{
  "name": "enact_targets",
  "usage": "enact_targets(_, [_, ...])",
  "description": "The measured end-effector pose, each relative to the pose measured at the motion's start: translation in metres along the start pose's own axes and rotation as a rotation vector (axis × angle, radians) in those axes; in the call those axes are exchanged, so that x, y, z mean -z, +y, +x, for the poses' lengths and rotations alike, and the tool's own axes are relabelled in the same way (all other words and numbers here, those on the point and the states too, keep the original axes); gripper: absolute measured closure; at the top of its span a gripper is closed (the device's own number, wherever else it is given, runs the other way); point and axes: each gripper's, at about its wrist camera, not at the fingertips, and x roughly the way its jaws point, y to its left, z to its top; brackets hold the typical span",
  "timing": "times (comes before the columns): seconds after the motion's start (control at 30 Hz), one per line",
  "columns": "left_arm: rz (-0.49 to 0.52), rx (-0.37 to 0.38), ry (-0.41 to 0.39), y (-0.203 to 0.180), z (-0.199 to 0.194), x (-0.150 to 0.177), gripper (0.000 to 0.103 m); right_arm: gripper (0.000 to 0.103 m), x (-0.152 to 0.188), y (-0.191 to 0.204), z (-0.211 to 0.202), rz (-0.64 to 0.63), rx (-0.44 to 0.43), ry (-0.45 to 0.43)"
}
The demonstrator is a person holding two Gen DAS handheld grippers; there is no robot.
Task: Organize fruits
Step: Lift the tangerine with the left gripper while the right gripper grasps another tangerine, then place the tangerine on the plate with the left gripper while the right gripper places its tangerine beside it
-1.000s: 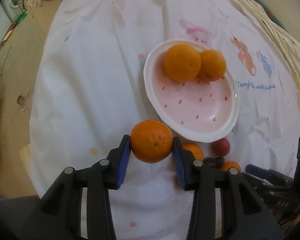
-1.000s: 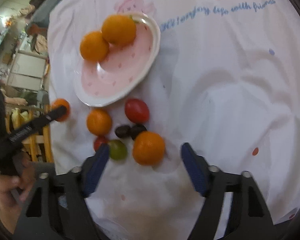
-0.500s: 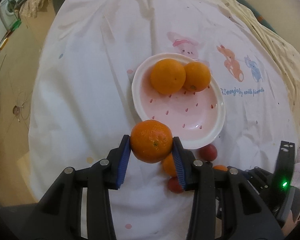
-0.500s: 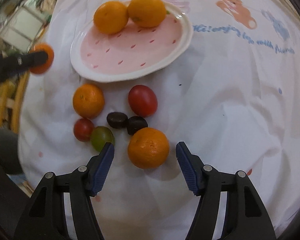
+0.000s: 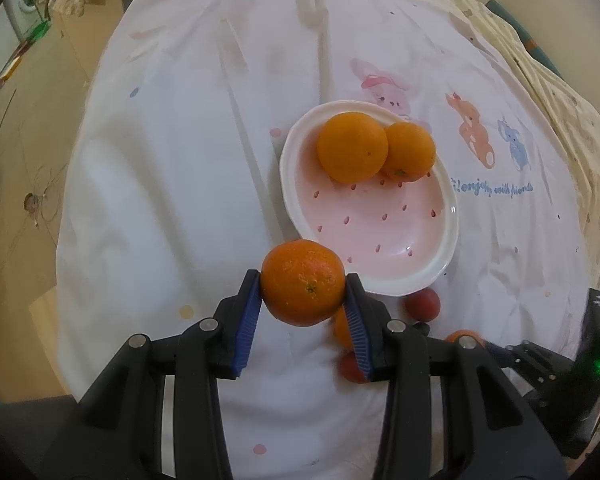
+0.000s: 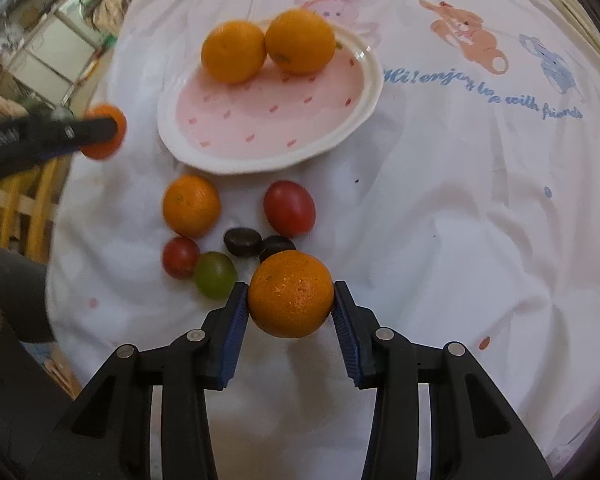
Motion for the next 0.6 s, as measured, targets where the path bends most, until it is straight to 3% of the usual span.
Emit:
enact_targets(0.27, [-0.009, 0.001, -0.027, 0.001, -0.007, -0.003, 0.066, 0.059, -0.018, -0.001, -0.062, 0.041, -0.120, -0.289])
enact_targets(0.4, [0.019, 0.010, -0.040, -0.005, -0.012, -0.017, 0.066, 0.059, -0.042, -0.010, -0.072, 0.041, -0.120, -0.338])
enact_targets(0.6, [0.071, -0.012, -0.054, -0.017, -0.001, -0.043, 0.066, 0.059, -0.074, -0.022, -0.061, 0.041, -0.124, -0.338])
